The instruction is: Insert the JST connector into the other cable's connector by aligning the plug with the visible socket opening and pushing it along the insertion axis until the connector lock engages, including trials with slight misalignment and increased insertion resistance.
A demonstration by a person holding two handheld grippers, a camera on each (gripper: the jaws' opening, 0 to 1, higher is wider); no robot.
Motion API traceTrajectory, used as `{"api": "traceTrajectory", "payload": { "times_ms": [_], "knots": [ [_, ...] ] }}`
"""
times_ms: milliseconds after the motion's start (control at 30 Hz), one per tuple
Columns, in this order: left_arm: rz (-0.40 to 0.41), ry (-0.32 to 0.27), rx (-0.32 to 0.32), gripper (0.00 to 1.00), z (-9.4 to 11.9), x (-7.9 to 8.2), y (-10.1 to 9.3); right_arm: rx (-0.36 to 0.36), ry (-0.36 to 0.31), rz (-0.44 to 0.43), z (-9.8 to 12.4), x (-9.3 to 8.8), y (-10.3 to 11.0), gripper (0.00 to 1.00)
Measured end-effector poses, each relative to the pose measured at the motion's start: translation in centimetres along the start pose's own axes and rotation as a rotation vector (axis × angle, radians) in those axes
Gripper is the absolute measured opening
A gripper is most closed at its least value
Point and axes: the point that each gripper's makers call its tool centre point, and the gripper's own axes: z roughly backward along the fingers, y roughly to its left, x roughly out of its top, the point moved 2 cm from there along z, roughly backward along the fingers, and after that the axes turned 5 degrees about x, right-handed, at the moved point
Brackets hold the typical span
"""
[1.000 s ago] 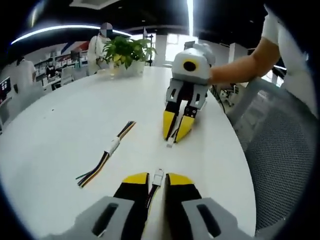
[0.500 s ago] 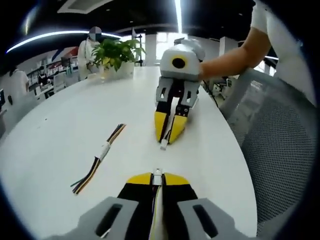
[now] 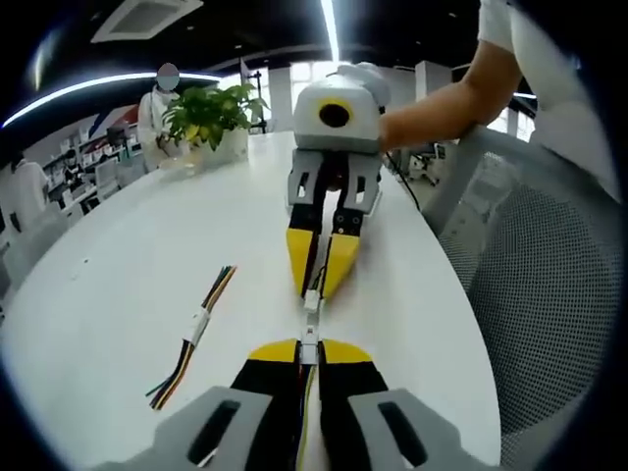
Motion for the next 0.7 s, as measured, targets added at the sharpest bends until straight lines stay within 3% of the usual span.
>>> {"api": "traceTrajectory", "payload": {
  "times_ms": [433,700],
  "knots": [
    [-0.034,0.003,-0.004,0.00,-0.51,0.72,-0.39,0.005,0.035,0.023,-0.14,-0.10,0.13,0.04],
    [-0.094,0.052,-0.018,0.00,-0.89,0.23,-0.84,0.023,0.092,0.045,-0.61,-0.46,0.60,0.04]
  ]
}}
